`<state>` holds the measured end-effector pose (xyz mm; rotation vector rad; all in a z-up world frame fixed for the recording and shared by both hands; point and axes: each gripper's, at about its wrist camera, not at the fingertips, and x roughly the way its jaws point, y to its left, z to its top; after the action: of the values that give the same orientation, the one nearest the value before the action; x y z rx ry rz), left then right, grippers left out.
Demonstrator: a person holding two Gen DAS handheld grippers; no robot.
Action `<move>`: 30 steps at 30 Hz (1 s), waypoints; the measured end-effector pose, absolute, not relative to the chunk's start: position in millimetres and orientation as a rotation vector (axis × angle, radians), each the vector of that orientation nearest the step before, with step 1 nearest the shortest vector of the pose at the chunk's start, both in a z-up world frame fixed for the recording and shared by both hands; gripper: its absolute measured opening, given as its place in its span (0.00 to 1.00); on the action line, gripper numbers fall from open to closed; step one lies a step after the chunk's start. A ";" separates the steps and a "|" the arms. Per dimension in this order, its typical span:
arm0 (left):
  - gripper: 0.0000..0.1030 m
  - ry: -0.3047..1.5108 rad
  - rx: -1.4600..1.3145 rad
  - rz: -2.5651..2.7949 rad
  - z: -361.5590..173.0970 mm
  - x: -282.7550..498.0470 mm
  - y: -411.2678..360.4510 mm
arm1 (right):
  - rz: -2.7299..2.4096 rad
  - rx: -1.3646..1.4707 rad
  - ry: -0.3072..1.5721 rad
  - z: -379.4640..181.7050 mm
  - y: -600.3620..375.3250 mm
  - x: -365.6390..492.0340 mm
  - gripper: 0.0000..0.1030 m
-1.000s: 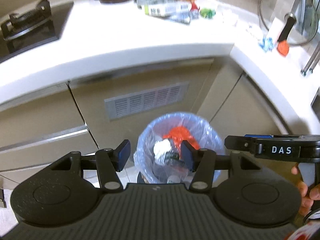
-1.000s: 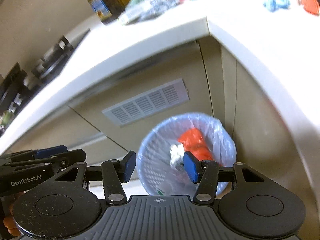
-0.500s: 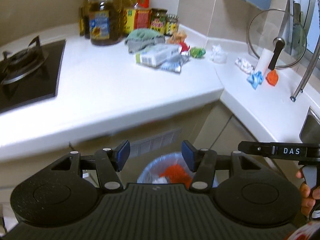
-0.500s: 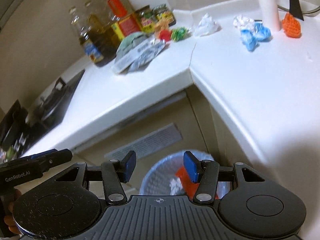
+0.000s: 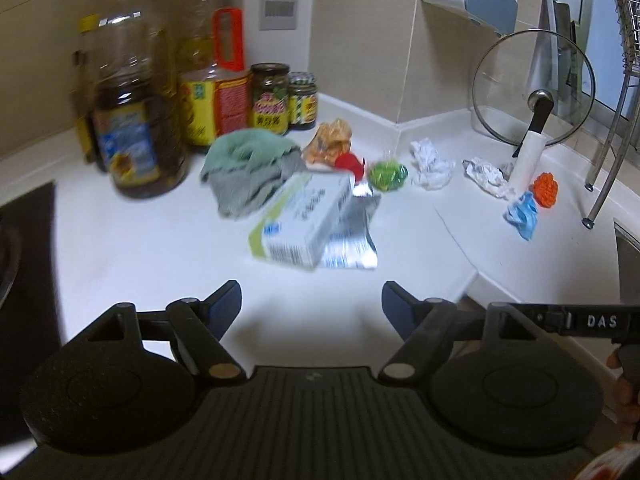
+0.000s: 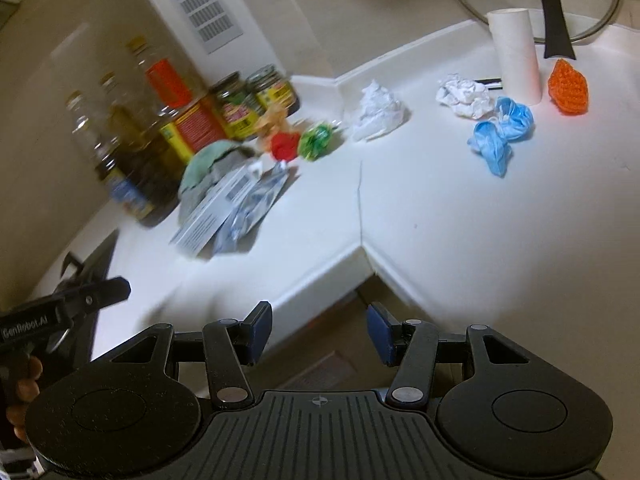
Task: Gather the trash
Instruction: 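Move both tools back up toward the counter, then grasp the white medicine box with the left tool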
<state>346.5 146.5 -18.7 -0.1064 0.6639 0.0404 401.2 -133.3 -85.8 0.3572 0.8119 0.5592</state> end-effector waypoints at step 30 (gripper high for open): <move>0.68 0.772 -0.022 -0.215 -61.8 506.9 187.4 | 0.318 0.417 0.799 -91.4 -120.2 456.3 0.52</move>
<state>506.9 187.4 -61.8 -0.0222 0.7718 -0.2151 456.3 -120.2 -91.4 0.4166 0.7995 0.3181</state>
